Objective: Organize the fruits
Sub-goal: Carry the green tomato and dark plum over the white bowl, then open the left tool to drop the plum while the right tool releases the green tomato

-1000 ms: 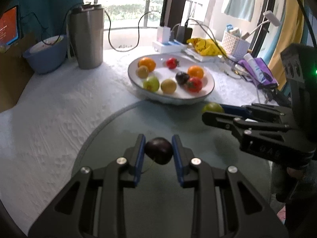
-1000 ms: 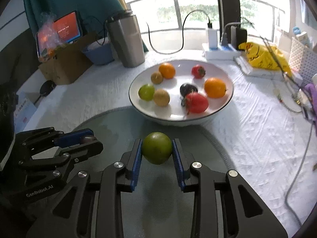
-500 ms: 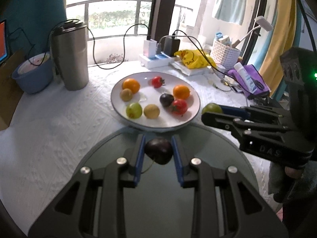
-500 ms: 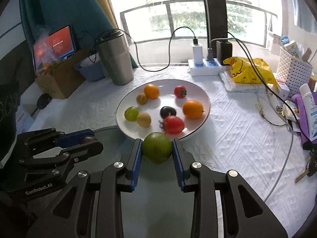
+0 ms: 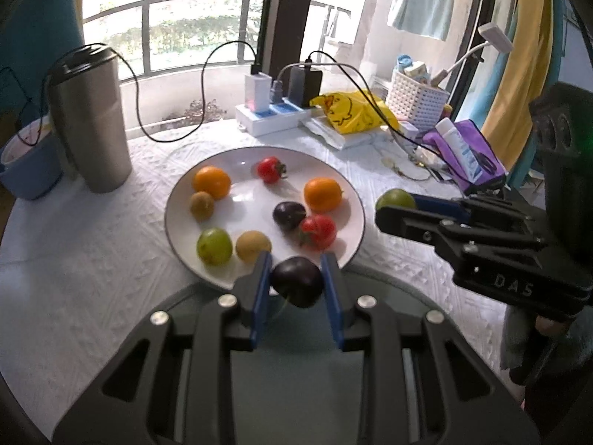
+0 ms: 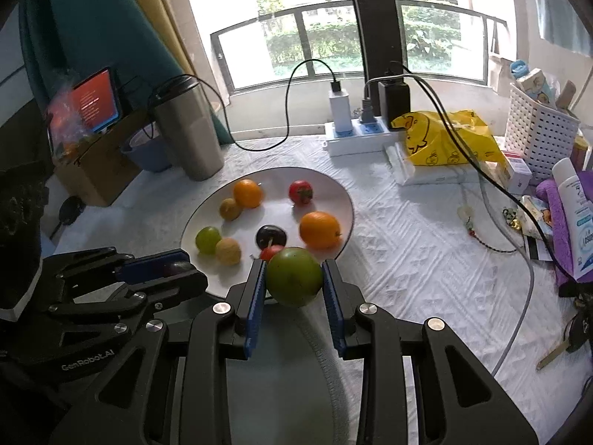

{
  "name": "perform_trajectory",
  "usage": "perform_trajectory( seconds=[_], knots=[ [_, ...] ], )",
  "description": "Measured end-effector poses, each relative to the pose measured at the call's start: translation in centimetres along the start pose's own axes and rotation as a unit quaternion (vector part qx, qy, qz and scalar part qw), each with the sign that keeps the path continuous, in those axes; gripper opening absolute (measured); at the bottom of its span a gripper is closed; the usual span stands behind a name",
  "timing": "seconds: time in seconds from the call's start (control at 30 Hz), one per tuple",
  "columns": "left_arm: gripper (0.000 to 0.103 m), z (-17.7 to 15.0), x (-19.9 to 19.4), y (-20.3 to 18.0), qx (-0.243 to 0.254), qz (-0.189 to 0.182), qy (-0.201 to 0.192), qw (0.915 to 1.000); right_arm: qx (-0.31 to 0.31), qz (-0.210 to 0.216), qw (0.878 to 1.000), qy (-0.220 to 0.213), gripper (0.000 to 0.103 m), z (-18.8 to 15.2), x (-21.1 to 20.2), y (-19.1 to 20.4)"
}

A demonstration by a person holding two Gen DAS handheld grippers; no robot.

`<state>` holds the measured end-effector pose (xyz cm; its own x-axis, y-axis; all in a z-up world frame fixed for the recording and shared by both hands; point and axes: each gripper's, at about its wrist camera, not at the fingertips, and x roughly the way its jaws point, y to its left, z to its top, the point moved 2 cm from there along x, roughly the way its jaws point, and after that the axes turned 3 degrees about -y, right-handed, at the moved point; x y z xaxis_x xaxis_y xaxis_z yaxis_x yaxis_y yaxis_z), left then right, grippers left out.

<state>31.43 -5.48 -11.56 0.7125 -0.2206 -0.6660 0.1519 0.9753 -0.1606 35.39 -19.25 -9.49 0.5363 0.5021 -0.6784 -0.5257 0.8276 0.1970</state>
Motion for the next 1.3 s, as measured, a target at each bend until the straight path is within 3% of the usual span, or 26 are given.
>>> perform_trajectory(
  seconds=[0.47, 0.7, 1.0, 1.3],
  knots=[
    [0.030, 0.5, 3.1, 0.9, -0.015, -0.022, 0.030, 0.9992, 0.010, -0.010, 1.000, 0.005, 0.032, 0.8, 1.6, -1.6],
    [0.035, 0.9, 2.1, 2.1, -0.030, -0.024, 0.011, 0.9992, -0.002, -0.015, 1.000, 0.010, 0.032, 1.5, 2.3, -0.7],
    [0.036, 1.5, 0.6, 6.9, -0.049, 0.023, -0.016, 0.9984, -0.024, -0.009, 0.999, 0.019, 0.032, 2.6, 4.3, 1.7],
    [0.038, 0.9, 1.0, 12.5, -0.106, 0.069, -0.028, 0.9915, -0.038, -0.002, 0.999, 0.031, 0.032, 4.2, 7.5, 3.3]
  ],
)
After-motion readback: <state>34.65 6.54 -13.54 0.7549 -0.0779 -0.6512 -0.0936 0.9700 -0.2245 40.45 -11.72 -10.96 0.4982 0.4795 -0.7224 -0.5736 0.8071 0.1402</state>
